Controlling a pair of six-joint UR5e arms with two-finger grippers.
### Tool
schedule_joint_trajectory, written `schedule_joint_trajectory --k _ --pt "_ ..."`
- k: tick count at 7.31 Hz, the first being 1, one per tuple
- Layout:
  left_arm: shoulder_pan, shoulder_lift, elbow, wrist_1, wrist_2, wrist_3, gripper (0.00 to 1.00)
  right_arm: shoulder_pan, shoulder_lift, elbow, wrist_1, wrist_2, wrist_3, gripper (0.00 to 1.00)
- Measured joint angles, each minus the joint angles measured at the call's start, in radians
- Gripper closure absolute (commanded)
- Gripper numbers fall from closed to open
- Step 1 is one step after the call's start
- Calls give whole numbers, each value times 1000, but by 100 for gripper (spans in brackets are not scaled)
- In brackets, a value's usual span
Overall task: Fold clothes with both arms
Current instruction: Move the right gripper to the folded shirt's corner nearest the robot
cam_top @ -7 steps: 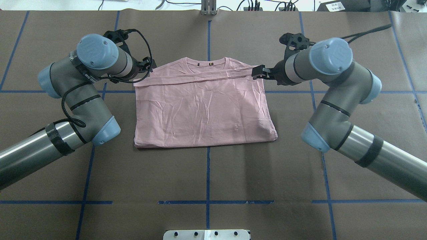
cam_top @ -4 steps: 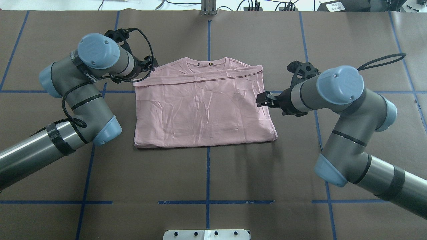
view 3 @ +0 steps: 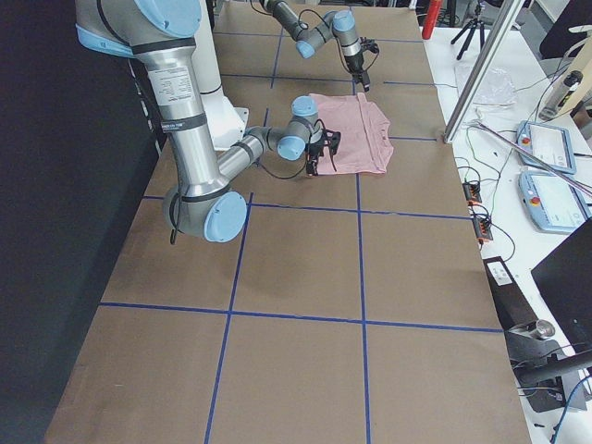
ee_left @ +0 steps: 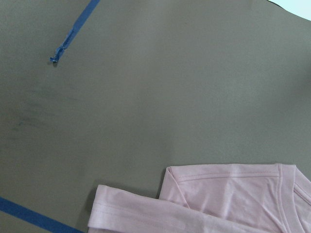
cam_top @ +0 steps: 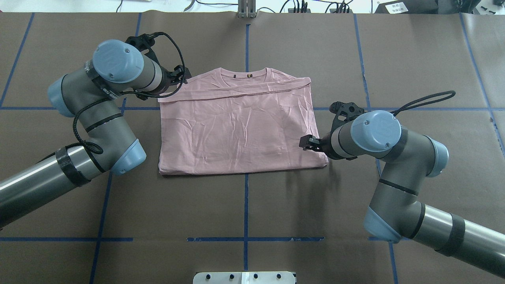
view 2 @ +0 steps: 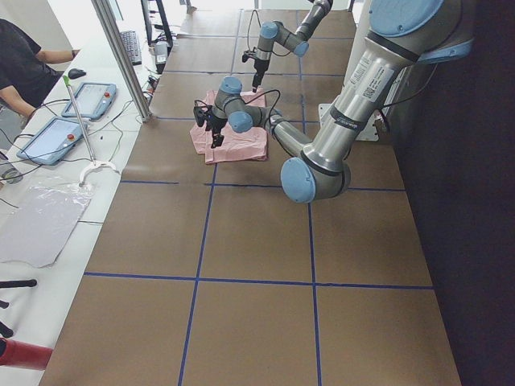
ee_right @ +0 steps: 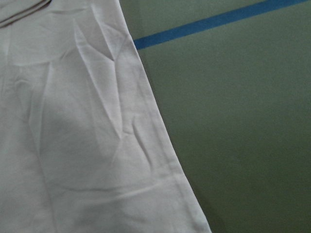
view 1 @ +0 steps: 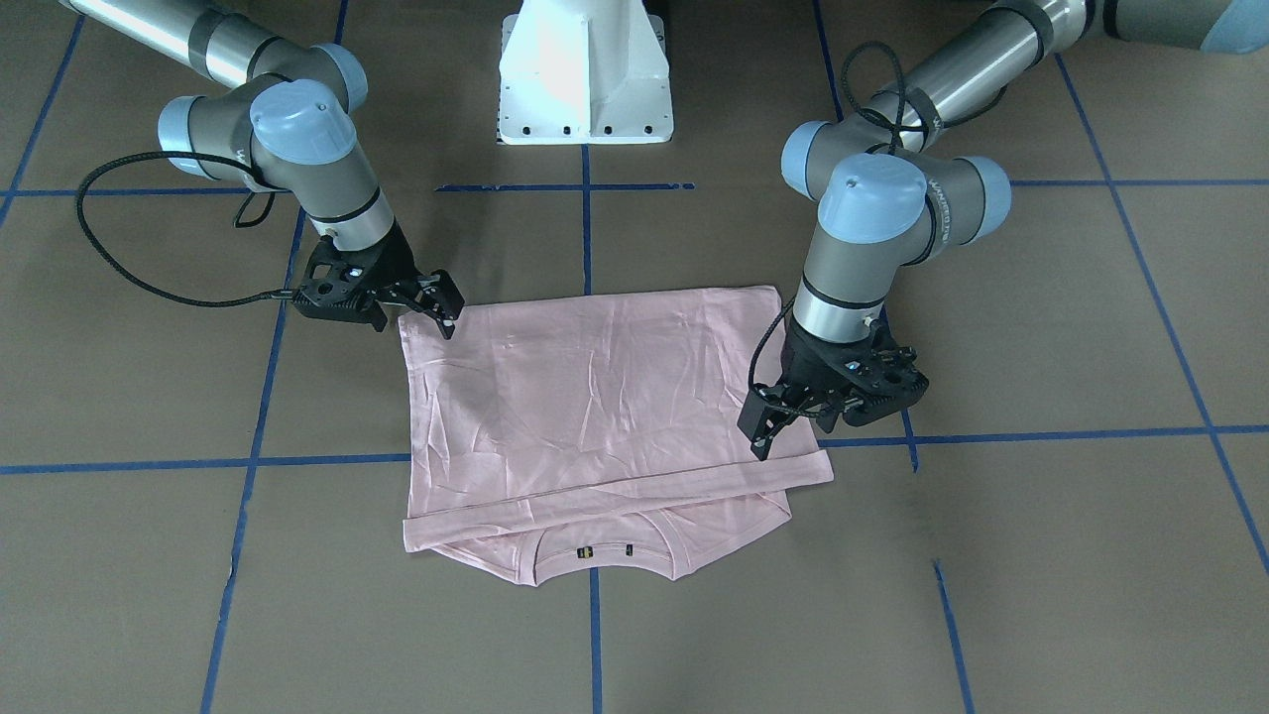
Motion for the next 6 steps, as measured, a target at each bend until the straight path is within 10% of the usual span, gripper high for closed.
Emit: schedule_joint_trajectory --k 5,6 --pt "8 5 -20 1 1 -8 0 -1 4 -12 -1 12 0 93" --pt "8 7 -20 1 1 -8 0 -1 3 -7 -1 14 -1 100"
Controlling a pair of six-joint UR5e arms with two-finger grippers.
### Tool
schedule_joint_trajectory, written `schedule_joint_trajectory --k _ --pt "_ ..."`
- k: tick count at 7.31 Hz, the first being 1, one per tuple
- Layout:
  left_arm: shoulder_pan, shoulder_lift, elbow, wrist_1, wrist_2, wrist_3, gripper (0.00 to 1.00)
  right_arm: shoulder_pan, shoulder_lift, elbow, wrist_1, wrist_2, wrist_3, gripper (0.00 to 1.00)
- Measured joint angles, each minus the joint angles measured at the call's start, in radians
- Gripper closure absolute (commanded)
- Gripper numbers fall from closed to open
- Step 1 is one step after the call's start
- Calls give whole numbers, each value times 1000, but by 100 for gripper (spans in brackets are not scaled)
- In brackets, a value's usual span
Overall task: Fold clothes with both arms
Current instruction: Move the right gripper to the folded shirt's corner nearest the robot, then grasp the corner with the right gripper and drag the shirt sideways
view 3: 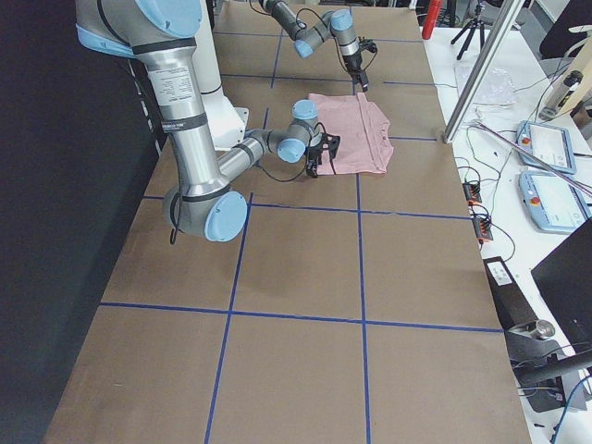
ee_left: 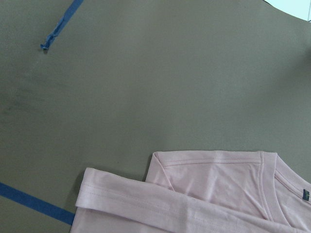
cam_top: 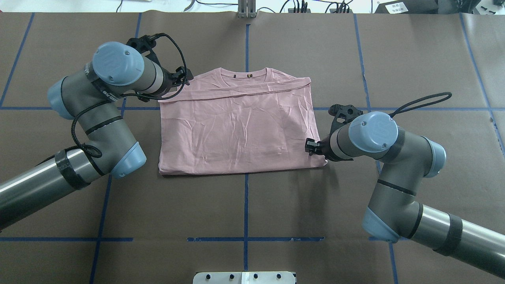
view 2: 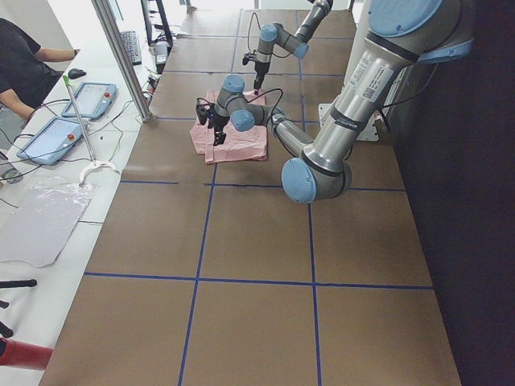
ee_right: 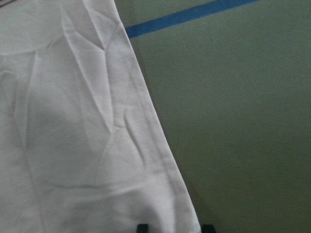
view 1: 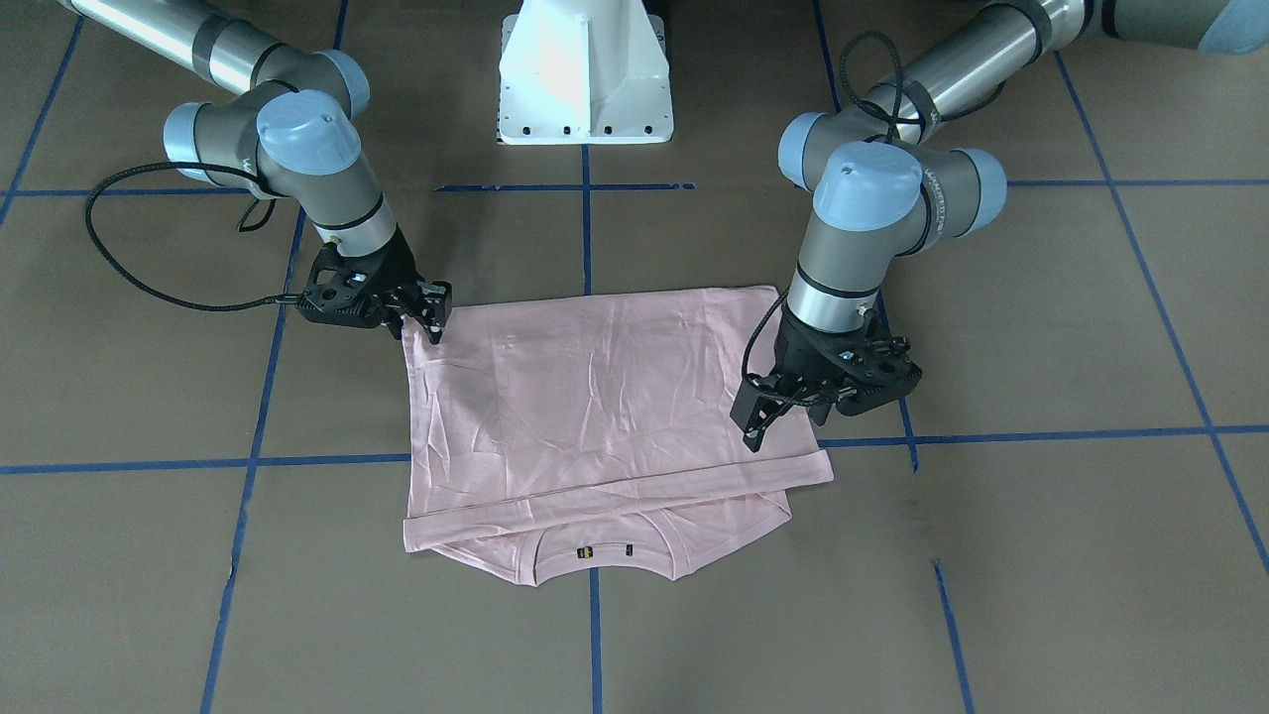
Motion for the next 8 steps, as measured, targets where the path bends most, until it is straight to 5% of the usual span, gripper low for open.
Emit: schedule_joint_trajectory --k 3,8 --pt "1 1 2 -4 0 1 0 2 -33 46 0 5 -1 100" --pt "5 -5 -17 0 -1 0 0 -145 -271 300 -109 27 -11 100"
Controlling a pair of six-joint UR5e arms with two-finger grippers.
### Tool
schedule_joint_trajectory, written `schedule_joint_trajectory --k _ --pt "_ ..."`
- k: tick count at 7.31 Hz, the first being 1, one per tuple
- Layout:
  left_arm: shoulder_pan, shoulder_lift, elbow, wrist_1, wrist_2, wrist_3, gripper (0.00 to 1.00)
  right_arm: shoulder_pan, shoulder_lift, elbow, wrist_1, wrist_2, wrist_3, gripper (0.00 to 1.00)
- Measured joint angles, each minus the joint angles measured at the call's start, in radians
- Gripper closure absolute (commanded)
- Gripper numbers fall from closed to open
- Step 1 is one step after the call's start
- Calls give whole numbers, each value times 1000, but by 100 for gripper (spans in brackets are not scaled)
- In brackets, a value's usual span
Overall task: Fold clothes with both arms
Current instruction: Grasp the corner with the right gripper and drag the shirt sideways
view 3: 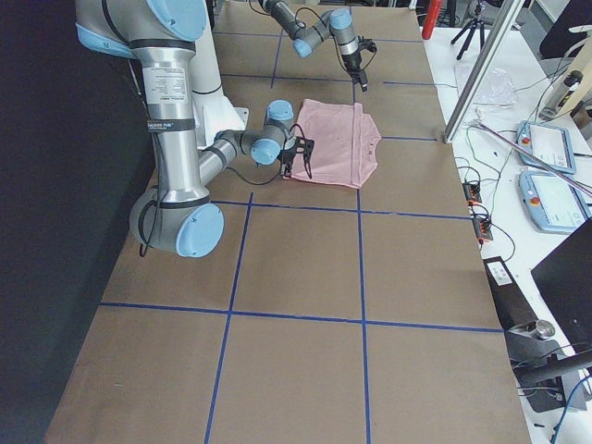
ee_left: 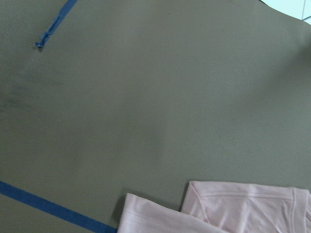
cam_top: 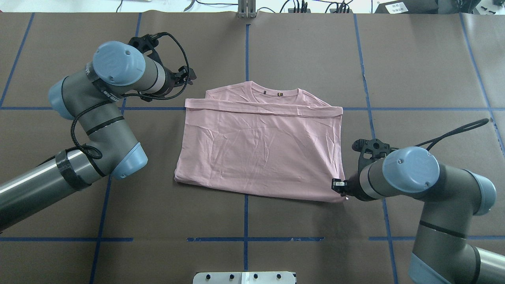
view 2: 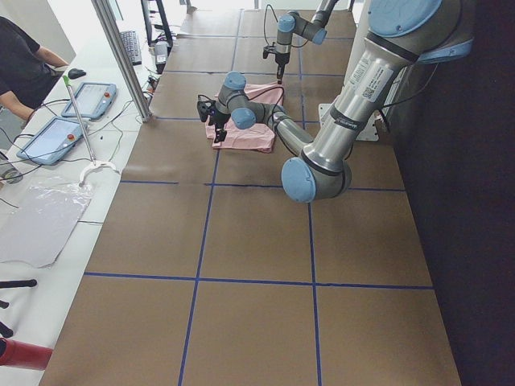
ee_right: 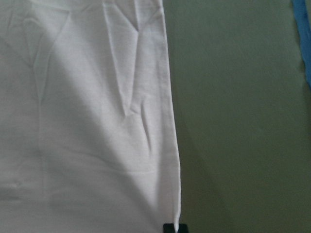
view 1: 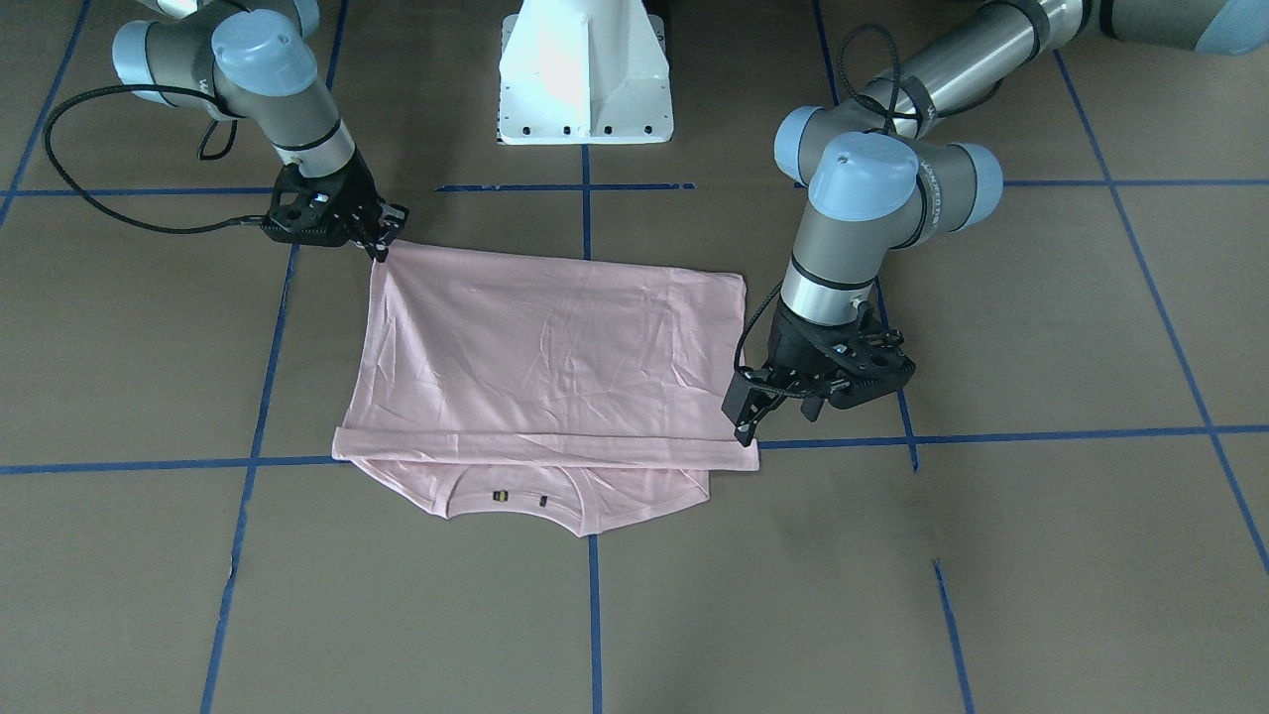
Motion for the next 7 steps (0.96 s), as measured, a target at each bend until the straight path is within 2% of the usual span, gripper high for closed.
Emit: schedule_joint_trajectory --k 2,3,5,7 --pt "4 3 -32 2 -1 0 0 -134 -137 130 -8 38 9 100" --pt "5 8 -55 3 -2 0 0 -192 -173 162 -9 77 26 1" --pt "10 11 -73 4 -6 -1 0 -245 -197 189 -2 100 109 0" --pt "35 12 -121 22 -30 -13 0 -181 -175 226 12 90 180 0"
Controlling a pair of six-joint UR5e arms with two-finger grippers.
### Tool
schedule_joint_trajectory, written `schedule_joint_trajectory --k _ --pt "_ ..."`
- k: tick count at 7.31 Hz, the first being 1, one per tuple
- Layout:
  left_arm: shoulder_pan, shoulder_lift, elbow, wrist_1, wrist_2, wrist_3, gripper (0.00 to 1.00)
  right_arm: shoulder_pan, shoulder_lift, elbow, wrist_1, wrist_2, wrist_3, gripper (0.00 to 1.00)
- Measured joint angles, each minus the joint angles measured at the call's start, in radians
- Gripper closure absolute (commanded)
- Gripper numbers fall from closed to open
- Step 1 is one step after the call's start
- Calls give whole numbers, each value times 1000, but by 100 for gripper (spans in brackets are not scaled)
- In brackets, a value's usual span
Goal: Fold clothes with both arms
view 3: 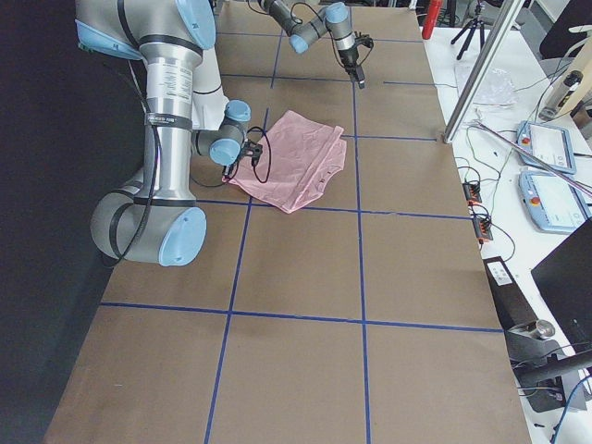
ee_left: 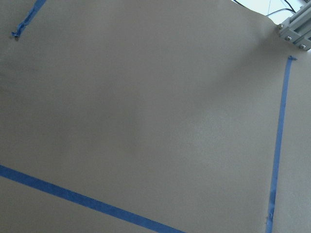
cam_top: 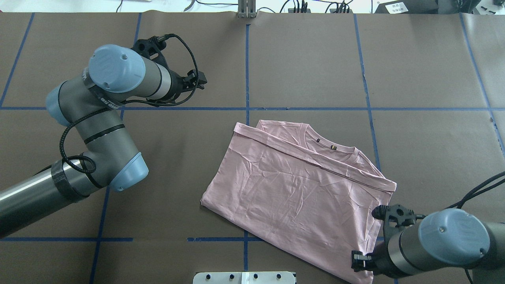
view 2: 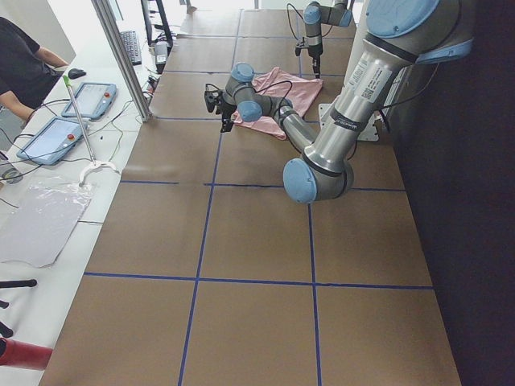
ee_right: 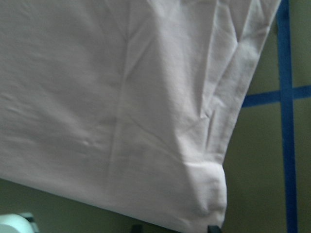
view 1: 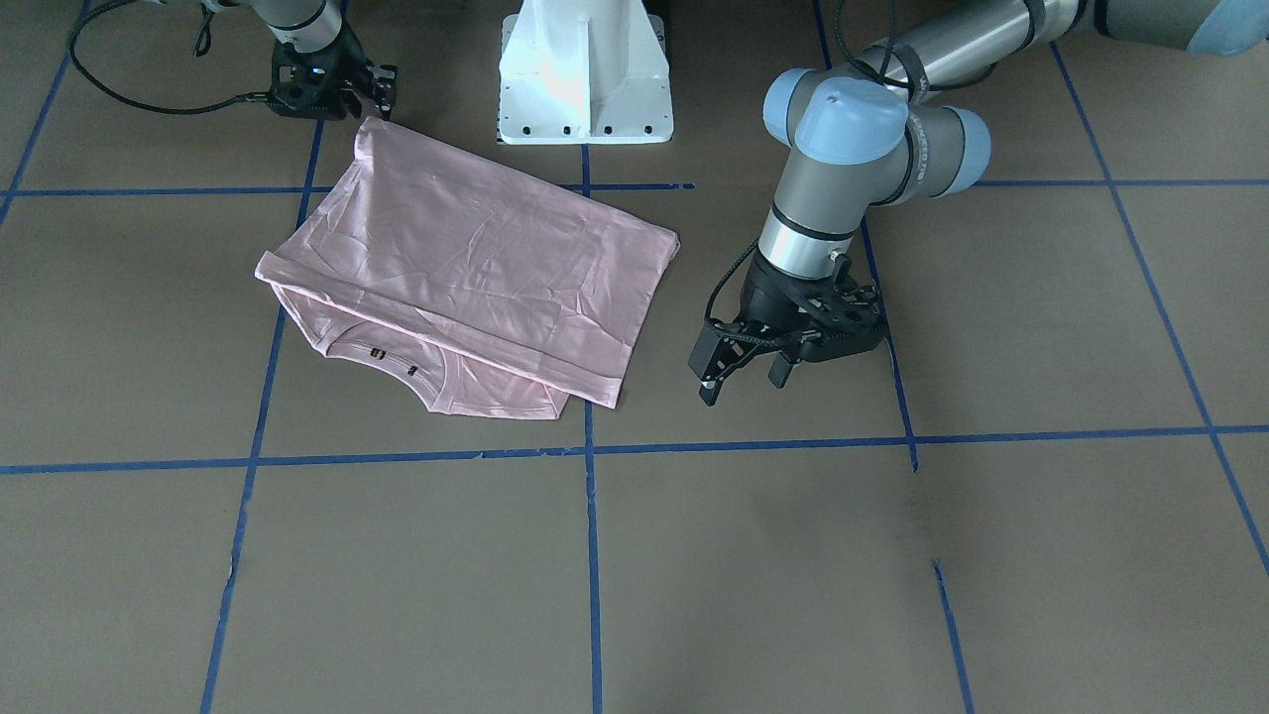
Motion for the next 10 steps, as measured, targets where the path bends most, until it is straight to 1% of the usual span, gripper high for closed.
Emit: schedule_joint_trajectory --k 1,2,3,4,5,7,9,10 --pt "7 1 -32 31 -32 -16 0 81 41 6 15 -2 -20 0" --pt "20 8 -71 76 -57 -62 0 168 87 -1 28 -3 -95 0" --pt "47 31 -122 130 -67 -135 0 242 119 -11 34 -8 -179 0" --pt "84 59 -176 181 -67 -217 0 297 136 -16 37 -15 -221 0" --pt "132 76 -217 233 -55 -303 0 335 150 -19 38 -22 -237 0" --pt "196 83 -248 291 -18 -397 0 371 178 -26 37 -30 -244 0" --pt "269 90 -243 302 13 -469 1 379 193 -35 37 -32 -245 0" --pt "314 92 -225 303 45 -506 1 379 202 -45 38 -32 -245 0"
